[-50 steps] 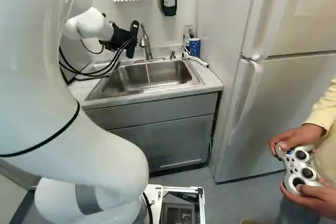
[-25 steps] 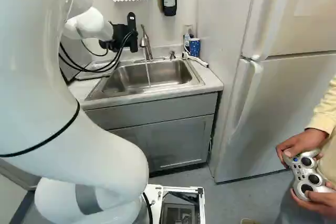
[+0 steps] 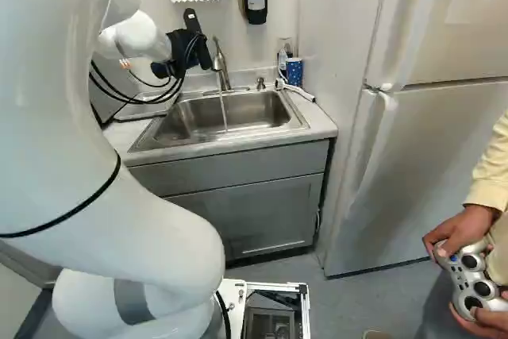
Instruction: Rinse the cup and place it in the tray
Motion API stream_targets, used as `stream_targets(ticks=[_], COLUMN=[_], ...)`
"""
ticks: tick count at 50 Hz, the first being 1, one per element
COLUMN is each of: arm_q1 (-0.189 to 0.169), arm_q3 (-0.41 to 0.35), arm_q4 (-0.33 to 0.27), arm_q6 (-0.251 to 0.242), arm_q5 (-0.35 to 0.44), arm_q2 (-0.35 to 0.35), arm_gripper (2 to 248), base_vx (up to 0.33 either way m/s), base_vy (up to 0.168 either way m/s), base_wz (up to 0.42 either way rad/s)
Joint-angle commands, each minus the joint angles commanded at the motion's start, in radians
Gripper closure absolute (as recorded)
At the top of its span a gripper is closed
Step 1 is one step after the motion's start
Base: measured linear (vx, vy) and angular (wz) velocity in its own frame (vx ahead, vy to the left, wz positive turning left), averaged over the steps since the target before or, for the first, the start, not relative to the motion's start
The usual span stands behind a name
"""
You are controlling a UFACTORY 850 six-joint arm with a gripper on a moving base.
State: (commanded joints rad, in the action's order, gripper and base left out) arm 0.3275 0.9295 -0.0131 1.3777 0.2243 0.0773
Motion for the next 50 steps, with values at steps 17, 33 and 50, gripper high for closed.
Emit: stream_targets(ticks=[17,33,50], arm_q1=[0.0,0.0,0.0], arm_q3=[0.0,0.0,0.0], arm_q4=[0.0,0.0,0.0], arm_q6=[-0.178,-0.347,-0.525], arm_q5=[0.0,0.0,0.0], arm_q2=[0.0,0.0,0.0], arm_gripper=[128,128,128], base_vx=[0.0,0.0,0.0], base_vy=[0.0,0.0,0.0], base_wz=[0.0,0.0,0.0])
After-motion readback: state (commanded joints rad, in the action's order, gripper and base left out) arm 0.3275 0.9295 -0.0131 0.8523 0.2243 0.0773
